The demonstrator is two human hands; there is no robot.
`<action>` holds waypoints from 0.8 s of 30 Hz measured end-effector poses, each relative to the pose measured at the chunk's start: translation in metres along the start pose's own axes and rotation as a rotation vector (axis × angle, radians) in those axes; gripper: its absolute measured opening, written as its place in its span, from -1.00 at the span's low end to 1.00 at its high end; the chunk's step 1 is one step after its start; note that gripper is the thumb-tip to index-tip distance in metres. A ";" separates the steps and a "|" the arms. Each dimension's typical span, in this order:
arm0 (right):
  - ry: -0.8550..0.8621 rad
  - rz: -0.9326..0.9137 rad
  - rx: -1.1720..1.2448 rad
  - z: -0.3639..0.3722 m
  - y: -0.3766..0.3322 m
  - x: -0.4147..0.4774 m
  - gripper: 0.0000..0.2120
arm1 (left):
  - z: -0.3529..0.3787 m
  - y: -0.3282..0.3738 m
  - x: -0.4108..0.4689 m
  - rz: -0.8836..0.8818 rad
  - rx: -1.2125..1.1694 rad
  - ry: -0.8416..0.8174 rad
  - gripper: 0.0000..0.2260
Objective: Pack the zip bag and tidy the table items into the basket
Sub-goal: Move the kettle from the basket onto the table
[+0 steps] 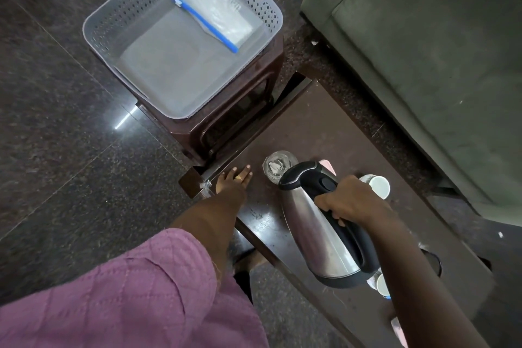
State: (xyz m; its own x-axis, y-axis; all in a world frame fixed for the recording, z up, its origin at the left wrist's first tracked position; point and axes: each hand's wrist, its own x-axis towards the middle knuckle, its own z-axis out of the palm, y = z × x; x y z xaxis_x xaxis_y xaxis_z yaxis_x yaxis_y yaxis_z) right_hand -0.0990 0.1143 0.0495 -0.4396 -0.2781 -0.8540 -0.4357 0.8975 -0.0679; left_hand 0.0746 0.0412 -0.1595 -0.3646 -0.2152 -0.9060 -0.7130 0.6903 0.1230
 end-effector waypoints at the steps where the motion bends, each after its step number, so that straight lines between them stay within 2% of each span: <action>1: 0.003 -0.001 0.004 0.000 0.001 0.000 -0.85 | 0.000 0.000 0.000 -0.001 0.002 0.001 -0.30; 24: 0.002 0.010 0.039 -0.008 0.007 -0.015 -0.84 | -0.010 0.014 -0.003 -0.073 0.060 -0.099 -0.30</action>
State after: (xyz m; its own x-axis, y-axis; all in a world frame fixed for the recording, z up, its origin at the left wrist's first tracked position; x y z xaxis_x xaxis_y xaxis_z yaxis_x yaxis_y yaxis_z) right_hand -0.1017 0.1224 0.0655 -0.4454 -0.2697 -0.8538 -0.4005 0.9129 -0.0794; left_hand 0.0600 0.0448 -0.1508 -0.2501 -0.1996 -0.9474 -0.6971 0.7162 0.0331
